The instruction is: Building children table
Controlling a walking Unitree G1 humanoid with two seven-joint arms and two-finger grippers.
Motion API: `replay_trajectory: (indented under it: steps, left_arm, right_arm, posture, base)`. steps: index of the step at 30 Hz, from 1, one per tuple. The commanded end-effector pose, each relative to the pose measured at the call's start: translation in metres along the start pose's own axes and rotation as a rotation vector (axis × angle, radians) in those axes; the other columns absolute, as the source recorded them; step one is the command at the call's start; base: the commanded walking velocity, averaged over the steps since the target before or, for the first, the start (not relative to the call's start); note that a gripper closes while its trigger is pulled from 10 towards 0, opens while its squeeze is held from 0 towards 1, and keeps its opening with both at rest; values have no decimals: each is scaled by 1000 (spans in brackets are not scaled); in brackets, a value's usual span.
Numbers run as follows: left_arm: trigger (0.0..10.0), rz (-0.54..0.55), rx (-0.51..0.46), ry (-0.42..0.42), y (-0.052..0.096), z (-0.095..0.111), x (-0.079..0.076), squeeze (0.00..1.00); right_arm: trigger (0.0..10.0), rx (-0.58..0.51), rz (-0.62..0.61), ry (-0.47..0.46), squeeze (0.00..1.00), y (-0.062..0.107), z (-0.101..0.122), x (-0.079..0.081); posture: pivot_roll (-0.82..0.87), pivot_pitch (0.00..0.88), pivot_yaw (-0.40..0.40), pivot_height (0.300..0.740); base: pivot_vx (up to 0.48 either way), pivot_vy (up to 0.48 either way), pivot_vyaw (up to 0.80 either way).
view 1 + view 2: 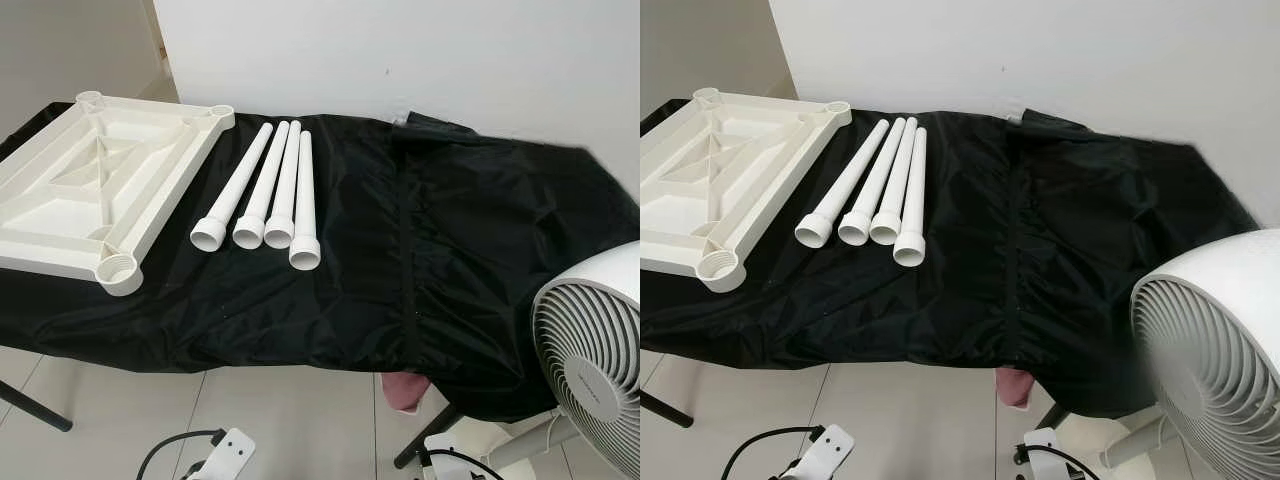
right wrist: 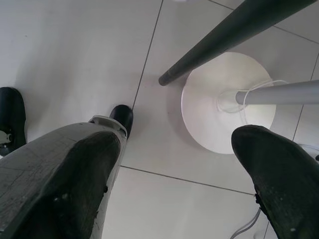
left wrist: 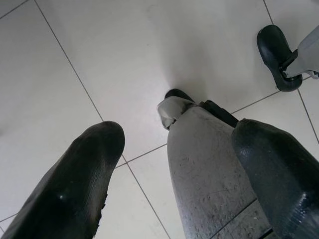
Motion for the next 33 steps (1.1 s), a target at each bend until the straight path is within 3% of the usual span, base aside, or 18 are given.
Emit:
replay_trajectory:
  steps: [1, 9, 33]
  left_arm:
    - [10000, 4, 36, 13, 1, -11, -2, 0]
    - [10000, 5, 37, 15, 1, -12, -2, 0]
    - [10000, 10, 33, 22, 2, -11, 1, 0]
  right_arm:
    - [10000, 63, 54, 14, 0, 4, -19, 18]
    - [10000, 67, 58, 21, 0, 5, -20, 19]
    - [10000, 67, 67, 19, 0, 4, -18, 23]
  posture:
    - [-76, 0, 23, 740]
    - [-68, 0, 21, 740]
    - [-54, 0, 26, 740]
  base:
    - [0, 0, 0]
    - [0, 0, 0]
    - [0, 286, 0]
Point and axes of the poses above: a point about 5 cm out from each wrist's last joint towards the gripper, its own y axis pointing back from the gripper into the wrist, its own z axis along the axis of the wrist's last joint, x = y × z, the point moved 5 cm from there along -y, pointing out of the wrist towards the gripper, and after that the axes turned 2 degrees about y, right-handed, at the moved point
